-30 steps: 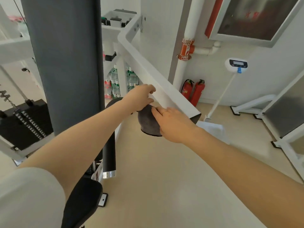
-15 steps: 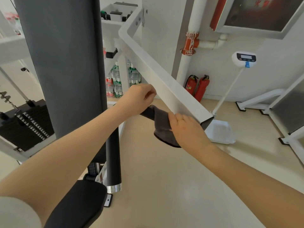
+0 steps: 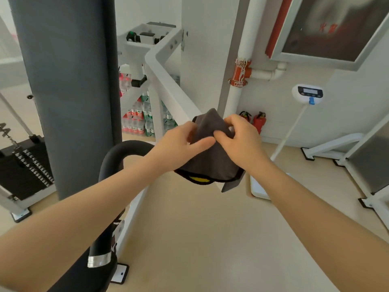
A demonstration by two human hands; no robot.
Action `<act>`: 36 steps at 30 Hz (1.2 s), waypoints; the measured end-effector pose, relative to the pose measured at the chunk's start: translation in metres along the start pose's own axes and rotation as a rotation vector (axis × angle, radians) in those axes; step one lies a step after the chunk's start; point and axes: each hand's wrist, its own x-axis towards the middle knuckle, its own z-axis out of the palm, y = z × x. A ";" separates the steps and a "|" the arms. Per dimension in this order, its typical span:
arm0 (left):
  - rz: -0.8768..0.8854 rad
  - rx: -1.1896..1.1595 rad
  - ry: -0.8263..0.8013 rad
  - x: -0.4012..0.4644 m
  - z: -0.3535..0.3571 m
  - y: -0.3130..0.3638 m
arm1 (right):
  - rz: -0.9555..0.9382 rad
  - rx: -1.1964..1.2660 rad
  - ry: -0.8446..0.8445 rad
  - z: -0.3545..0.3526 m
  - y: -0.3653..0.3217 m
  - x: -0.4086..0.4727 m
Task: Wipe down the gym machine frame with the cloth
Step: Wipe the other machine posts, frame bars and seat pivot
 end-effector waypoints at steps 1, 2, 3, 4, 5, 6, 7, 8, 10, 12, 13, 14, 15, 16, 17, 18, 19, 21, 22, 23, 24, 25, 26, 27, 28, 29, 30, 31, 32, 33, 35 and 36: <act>-0.031 0.001 -0.016 0.003 0.004 0.005 | 0.007 0.080 -0.024 -0.004 0.005 0.005; -0.062 -0.041 -0.020 0.006 0.007 0.009 | -0.004 0.168 -0.060 -0.010 0.010 0.010; -0.090 -0.129 -0.030 0.008 0.010 0.014 | -0.037 0.239 -0.113 -0.016 0.014 0.016; -0.109 -0.251 -0.048 0.009 0.011 0.019 | -0.087 0.298 -0.183 -0.024 0.019 0.020; -0.126 -0.376 -0.077 0.011 0.013 0.025 | -0.136 0.372 -0.266 -0.034 0.025 0.025; -0.147 -0.481 -0.110 0.013 0.014 0.030 | -0.161 0.466 -0.360 -0.043 0.031 0.029; -0.162 -0.551 -0.142 0.014 0.015 0.037 | -0.153 0.568 -0.460 -0.053 0.037 0.033; -0.164 -0.573 -0.154 0.016 0.016 0.043 | -0.137 0.651 -0.554 -0.061 0.043 0.036; -0.175 -0.516 -0.118 0.022 0.017 0.053 | -0.148 0.667 -0.630 -0.072 0.053 0.042; -0.209 -0.436 -0.032 0.028 0.013 0.060 | -0.184 0.638 -0.585 -0.080 0.062 0.049; -0.225 -0.394 0.016 0.031 0.010 0.061 | -0.186 0.655 -0.561 -0.082 0.068 0.054; -0.237 -0.340 0.055 0.032 0.007 0.060 | -0.173 0.669 -0.549 -0.083 0.072 0.059; -0.249 -0.257 0.091 0.034 0.004 0.058 | -0.155 0.642 -0.557 -0.083 0.077 0.065; -0.261 -0.139 0.133 0.036 0.003 0.053 | -0.153 0.563 -0.590 -0.078 0.083 0.070; -0.282 0.008 0.176 0.037 0.003 0.047 | -0.184 0.406 -0.653 -0.070 0.089 0.075; -0.299 0.184 0.210 0.039 0.005 0.040 | -0.267 0.169 -0.697 -0.060 0.096 0.077; -0.309 0.366 0.222 0.041 0.008 0.032 | -0.380 -0.068 -0.689 -0.051 0.101 0.076; -0.315 0.578 0.189 0.039 0.016 0.018 | -0.592 -0.194 -0.641 -0.036 0.106 0.069; -0.317 0.596 0.169 0.036 0.019 0.013 | -0.677 -0.142 -0.662 -0.030 0.104 0.064; -0.323 0.578 0.136 0.032 0.020 0.007 | -0.767 -0.105 -0.718 -0.025 0.100 0.059; -0.335 0.558 0.083 0.027 0.021 0.003 | -0.862 -0.108 -0.775 -0.019 0.096 0.054; -0.358 0.543 0.013 0.022 0.022 -0.001 | -0.940 -0.106 -0.808 -0.010 0.095 0.051; -0.372 0.552 -0.048 0.017 0.023 -0.004 | -1.010 -0.106 -0.817 -0.002 0.093 0.051; -0.364 0.581 -0.083 0.014 0.024 -0.007 | -1.055 -0.095 -0.813 0.003 0.091 0.056; -0.339 0.614 -0.094 0.011 0.024 -0.010 | -1.067 -0.084 -0.817 0.009 0.088 0.063; -0.313 0.634 -0.083 0.010 0.024 -0.014 | -1.038 -0.071 -0.838 0.014 0.084 0.073; -0.288 0.642 -0.067 0.009 0.024 -0.016 | -0.983 -0.059 -0.860 0.018 0.079 0.084; -0.256 0.639 -0.046 0.009 0.024 -0.018 | -0.913 -0.049 -0.873 0.023 0.075 0.095; -0.226 0.633 -0.033 0.010 0.025 -0.019 | -0.845 -0.050 -0.870 0.028 0.072 0.104; -0.207 0.623 -0.024 0.010 0.025 -0.021 | -0.790 -0.066 -0.855 0.034 0.069 0.113; -0.186 0.589 -0.015 0.010 0.024 -0.024 | -0.732 -0.113 -0.841 0.040 0.065 0.118; -0.157 0.569 0.003 0.009 0.024 -0.026 | -0.725 -0.134 -0.841 0.039 0.065 0.115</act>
